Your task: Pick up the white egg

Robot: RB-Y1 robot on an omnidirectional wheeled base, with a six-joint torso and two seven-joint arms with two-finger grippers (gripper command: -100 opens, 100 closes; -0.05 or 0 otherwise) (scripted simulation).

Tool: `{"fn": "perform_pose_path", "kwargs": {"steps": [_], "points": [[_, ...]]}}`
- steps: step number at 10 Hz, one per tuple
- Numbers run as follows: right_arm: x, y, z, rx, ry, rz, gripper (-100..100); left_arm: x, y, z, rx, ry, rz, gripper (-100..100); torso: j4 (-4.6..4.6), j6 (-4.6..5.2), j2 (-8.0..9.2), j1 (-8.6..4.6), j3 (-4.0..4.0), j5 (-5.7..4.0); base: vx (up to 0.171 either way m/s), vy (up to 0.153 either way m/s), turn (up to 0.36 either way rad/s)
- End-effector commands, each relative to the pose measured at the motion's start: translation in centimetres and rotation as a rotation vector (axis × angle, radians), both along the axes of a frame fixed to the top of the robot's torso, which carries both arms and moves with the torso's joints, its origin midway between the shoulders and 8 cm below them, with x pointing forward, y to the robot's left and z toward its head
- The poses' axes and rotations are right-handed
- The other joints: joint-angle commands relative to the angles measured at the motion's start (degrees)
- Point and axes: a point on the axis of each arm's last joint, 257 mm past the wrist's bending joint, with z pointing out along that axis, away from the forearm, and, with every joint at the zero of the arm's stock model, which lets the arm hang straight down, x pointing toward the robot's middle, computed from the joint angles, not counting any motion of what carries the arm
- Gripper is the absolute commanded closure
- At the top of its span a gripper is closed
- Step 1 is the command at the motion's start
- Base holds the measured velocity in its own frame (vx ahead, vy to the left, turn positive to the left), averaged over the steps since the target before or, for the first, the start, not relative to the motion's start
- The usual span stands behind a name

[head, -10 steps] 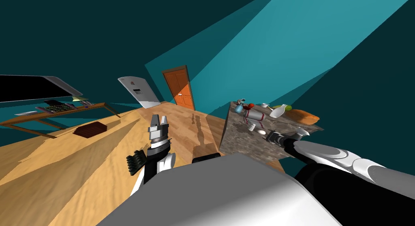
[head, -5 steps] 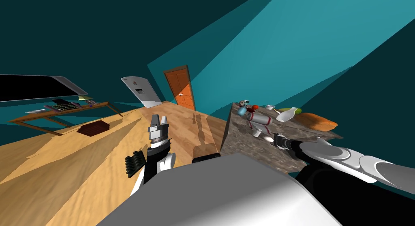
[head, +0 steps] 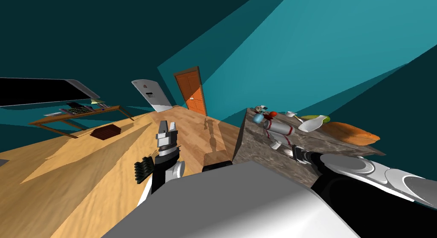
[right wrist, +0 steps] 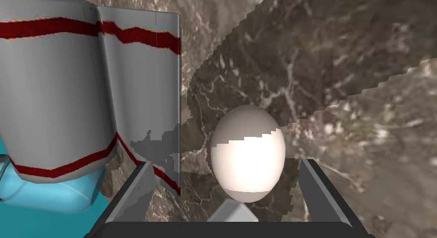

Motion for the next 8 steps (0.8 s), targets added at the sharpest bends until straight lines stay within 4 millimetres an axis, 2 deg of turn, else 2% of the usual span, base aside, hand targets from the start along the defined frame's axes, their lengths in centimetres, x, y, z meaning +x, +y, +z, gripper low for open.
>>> {"fn": "perform_pose_path", "kwargs": {"steps": [1,3,4,5,8], "points": [[-1.3,-0.8,-0.5,-0.001,-0.001,-0.039,-100,0.0,0.0,0.0,0.000,0.000,0.000,0,0.00,0.00,0.00,0.00,0.00,0.00,-0.059,-0.026,0.374],[-3.3,-1.8,-1.4,0.000,-0.001,-0.097,-100,0.0,0.0,0.0,0.000,0.000,0.000,0,0.04,0.00,0.11,-0.11,0.07,-0.03,-0.067,-0.019,0.275],[-2.6,-1.4,-1.3,0.000,0.001,-0.077,-100,0.0,0.0,0.0,0.000,0.000,0.000,0,0.05,-0.09,0.12,-0.11,0.08,-0.08,-0.037,-0.005,0.065],[-2.8,-1.5,-1.3,0.000,0.002,-0.080,100,0.0,0.0,0.0,0.000,0.000,0.000,0,0.04,-0.04,-0.02,-0.19,0.01,-0.13,-0.007,0.001,-0.014],[-2.7,-1.5,-1.3,-0.001,0.000,-0.080,100,0.0,0.0,0.0,0.000,0.000,0.000,0,-0.02,-0.03,-0.19,-0.20,-0.10,-0.14,0.000,0.000,0.000]]}}
